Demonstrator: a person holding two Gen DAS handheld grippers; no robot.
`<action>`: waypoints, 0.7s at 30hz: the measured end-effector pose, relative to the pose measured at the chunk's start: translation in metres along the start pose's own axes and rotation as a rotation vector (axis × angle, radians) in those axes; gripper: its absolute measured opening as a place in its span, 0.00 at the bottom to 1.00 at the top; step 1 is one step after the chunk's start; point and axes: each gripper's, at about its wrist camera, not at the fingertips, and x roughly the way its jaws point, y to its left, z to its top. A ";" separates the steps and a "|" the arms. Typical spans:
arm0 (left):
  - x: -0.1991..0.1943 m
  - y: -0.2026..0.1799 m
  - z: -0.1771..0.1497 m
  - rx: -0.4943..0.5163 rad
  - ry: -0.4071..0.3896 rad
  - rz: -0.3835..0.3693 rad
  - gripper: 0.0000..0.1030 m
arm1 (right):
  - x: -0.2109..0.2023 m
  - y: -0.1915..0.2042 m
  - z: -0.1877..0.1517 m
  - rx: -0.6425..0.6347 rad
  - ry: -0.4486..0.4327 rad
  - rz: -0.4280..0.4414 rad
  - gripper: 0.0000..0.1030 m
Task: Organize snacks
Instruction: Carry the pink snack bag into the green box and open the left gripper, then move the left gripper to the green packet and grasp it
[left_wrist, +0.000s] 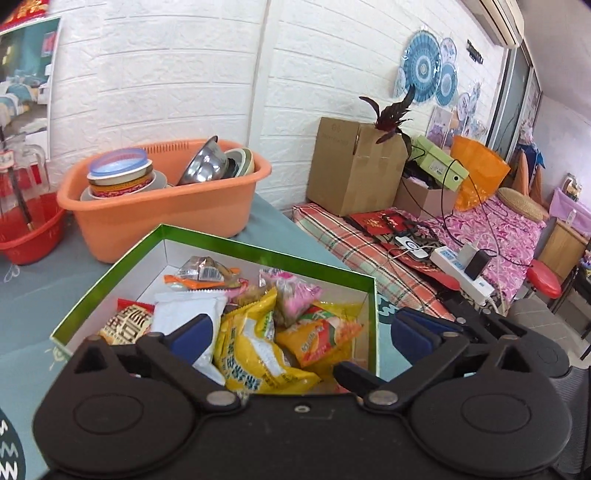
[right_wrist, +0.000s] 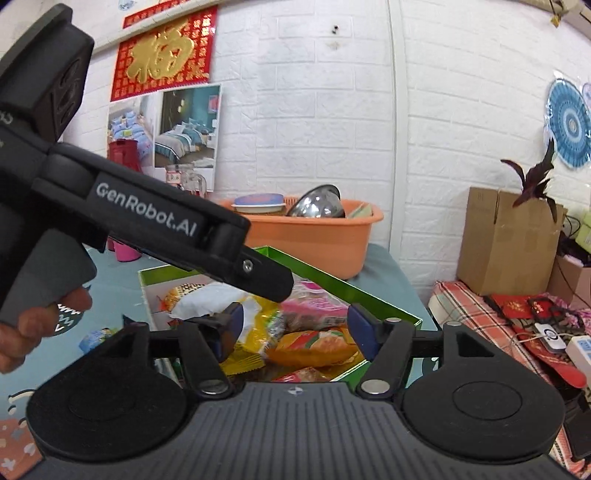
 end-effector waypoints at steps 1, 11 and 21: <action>-0.006 0.001 -0.002 -0.013 0.001 -0.003 1.00 | -0.005 0.003 0.001 -0.006 -0.004 0.004 1.00; -0.050 0.011 -0.032 -0.039 -0.002 0.039 1.00 | -0.043 0.043 -0.002 -0.025 -0.002 0.083 1.00; -0.073 0.052 -0.064 -0.124 0.028 0.092 1.00 | -0.042 0.083 -0.024 0.003 0.127 0.205 1.00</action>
